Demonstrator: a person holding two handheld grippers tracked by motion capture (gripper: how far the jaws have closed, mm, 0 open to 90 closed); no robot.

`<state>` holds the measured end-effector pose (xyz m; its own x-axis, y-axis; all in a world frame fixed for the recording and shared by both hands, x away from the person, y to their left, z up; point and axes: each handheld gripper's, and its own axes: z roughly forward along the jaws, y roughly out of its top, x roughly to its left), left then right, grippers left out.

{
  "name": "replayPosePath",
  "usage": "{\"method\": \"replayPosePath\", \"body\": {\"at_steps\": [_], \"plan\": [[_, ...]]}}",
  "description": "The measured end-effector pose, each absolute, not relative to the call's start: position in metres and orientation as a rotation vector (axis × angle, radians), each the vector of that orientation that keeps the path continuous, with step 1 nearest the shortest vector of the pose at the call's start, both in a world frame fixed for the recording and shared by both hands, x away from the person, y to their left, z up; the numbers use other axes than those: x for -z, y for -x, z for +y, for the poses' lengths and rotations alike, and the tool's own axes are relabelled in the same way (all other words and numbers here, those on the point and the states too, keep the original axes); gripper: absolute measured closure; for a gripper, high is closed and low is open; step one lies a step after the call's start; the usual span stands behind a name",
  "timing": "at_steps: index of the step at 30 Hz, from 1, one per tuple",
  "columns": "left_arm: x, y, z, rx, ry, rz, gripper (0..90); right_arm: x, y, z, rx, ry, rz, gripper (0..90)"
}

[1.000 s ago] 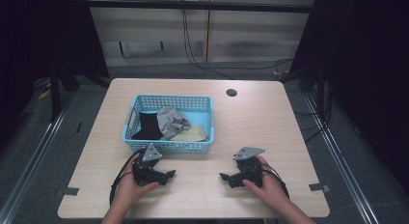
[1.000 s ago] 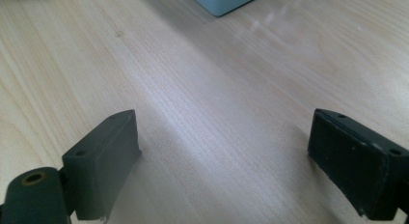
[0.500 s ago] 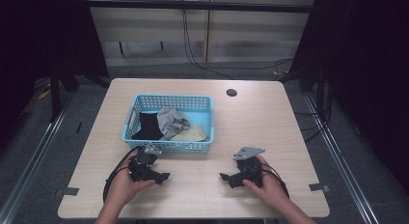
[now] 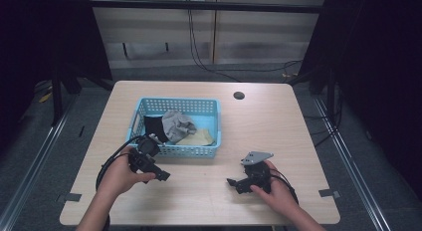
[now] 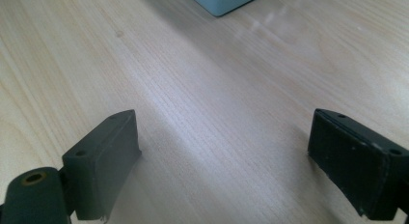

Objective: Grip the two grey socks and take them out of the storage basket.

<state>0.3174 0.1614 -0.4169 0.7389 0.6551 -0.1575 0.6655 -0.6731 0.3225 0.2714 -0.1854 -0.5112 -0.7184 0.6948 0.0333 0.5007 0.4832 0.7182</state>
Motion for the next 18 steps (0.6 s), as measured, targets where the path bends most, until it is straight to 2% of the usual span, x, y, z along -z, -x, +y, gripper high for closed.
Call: {"method": "replayPosePath", "body": {"at_steps": [11, 18], "plan": [[0.387, -0.338, 0.153, 0.062, -2.615, 1.043, 23.5, 0.511, -0.272, -0.185, -1.069, -1.02, 2.467, 10.3], [0.374, -0.366, 0.15, 0.069, -2.604, 1.111, 23.6, 0.511, -0.272, -0.185, -1.069, -1.019, 2.467, 10.3]]}}
